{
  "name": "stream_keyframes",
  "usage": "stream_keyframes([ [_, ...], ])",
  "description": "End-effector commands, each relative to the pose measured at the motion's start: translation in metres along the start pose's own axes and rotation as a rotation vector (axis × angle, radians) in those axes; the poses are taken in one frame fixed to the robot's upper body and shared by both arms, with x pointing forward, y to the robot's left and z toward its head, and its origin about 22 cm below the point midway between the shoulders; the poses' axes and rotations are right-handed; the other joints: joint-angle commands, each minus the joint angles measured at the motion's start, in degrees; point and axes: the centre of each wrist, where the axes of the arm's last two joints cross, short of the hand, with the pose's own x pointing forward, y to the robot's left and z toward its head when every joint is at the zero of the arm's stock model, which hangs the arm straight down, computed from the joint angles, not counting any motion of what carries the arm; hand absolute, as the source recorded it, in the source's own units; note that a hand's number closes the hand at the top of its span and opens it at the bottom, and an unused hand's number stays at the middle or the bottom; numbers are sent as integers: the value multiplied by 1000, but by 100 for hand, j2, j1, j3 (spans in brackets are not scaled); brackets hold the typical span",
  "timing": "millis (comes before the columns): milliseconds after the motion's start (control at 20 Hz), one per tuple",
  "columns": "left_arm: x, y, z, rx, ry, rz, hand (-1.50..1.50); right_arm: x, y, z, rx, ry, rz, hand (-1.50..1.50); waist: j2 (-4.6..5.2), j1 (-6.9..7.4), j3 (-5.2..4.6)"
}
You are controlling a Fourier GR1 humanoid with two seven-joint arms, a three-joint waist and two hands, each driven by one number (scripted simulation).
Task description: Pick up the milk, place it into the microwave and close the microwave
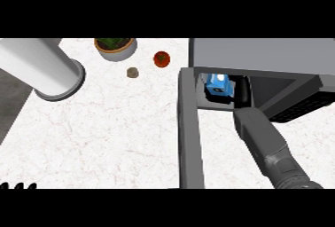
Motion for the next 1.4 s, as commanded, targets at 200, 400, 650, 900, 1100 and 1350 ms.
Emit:
stream_keyframes([
  [200, -4, -2, -2, -10, -7, 0, -150, 7, -11, -18, -38, -105, 178, 150, 49, 148, 5],
  [400, -6, 0, -4, -32, 11, 12, -150, 11, -25, -31, -72, -145, 219, 150, 122, 229, 14],
  [650, -8, 13, -2, -22, 7, 11, -150, 27, -29, -48, -154, -166, 103, 150, 127, 227, 17],
  [900, -8, 8, -3, -37, 17, 9, -150, 31, -34, -54, -220, -228, 214, 150, 164, 347, 15],
  [1100, -13, 11, -5, -50, 18, 10, -150, 35, -29, -55, -312, -207, 307, 150, 195, 389, 6],
  [1350, -12, 13, -5, -50, 36, 10, -150, 43, -29, -62, -354, -220, 338, 150, 195, 415, 13],
])
